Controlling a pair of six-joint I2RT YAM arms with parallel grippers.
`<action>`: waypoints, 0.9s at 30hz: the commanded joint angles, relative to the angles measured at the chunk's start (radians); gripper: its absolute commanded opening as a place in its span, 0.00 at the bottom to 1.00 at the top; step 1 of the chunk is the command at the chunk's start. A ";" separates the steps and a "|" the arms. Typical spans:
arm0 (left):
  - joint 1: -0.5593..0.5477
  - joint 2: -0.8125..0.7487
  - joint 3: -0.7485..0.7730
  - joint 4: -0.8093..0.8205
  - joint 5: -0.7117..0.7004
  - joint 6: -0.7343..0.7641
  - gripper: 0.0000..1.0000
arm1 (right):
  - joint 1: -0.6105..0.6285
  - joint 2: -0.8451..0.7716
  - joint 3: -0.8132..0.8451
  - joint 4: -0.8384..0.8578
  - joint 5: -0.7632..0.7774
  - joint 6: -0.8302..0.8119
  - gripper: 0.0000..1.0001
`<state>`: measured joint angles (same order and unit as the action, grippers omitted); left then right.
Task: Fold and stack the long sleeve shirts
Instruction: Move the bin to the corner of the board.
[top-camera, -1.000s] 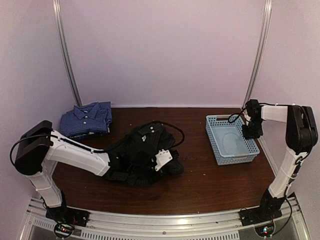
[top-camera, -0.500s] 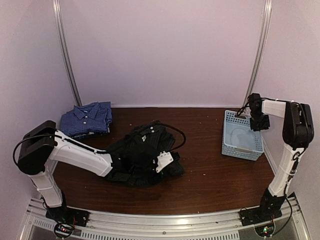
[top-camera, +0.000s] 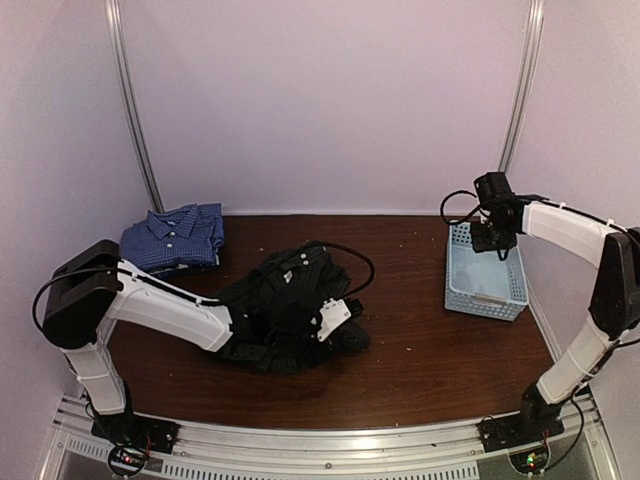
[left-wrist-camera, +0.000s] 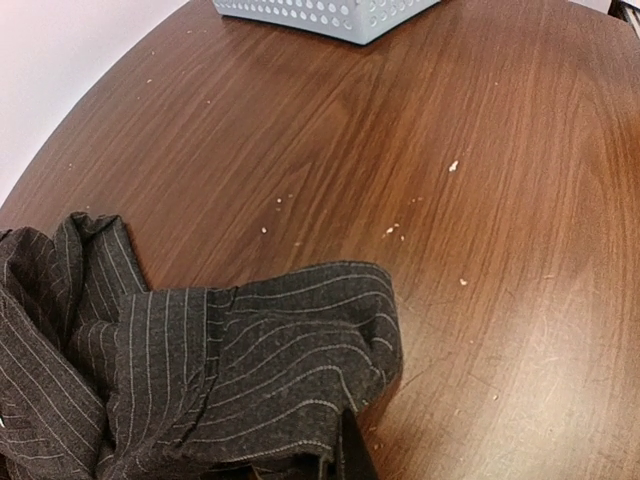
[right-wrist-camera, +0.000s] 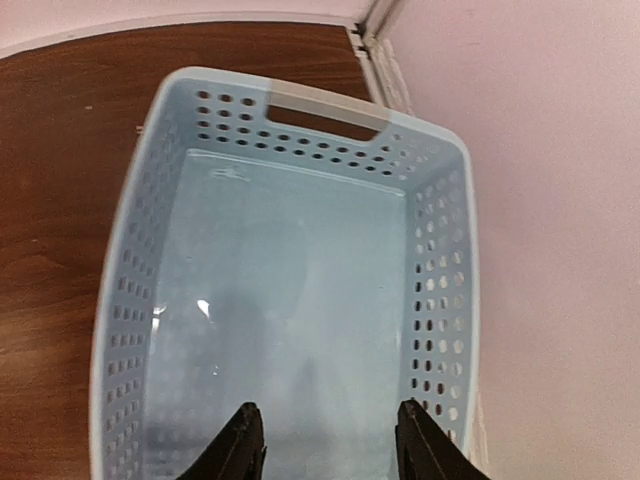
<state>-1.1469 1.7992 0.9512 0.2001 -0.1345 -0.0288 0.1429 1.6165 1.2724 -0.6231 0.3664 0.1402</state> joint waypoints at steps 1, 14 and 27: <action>0.001 0.024 0.034 0.008 -0.033 -0.030 0.00 | 0.129 -0.050 -0.062 0.098 -0.189 0.043 0.46; 0.001 0.036 0.045 -0.008 -0.049 -0.056 0.00 | 0.348 0.196 0.014 0.028 -0.166 0.102 0.37; 0.001 0.067 0.081 -0.014 -0.013 -0.060 0.00 | 0.230 0.156 -0.094 -0.040 -0.028 0.113 0.38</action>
<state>-1.1469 1.8423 0.9905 0.1738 -0.1711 -0.0780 0.4232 1.8156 1.2098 -0.6182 0.2562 0.2432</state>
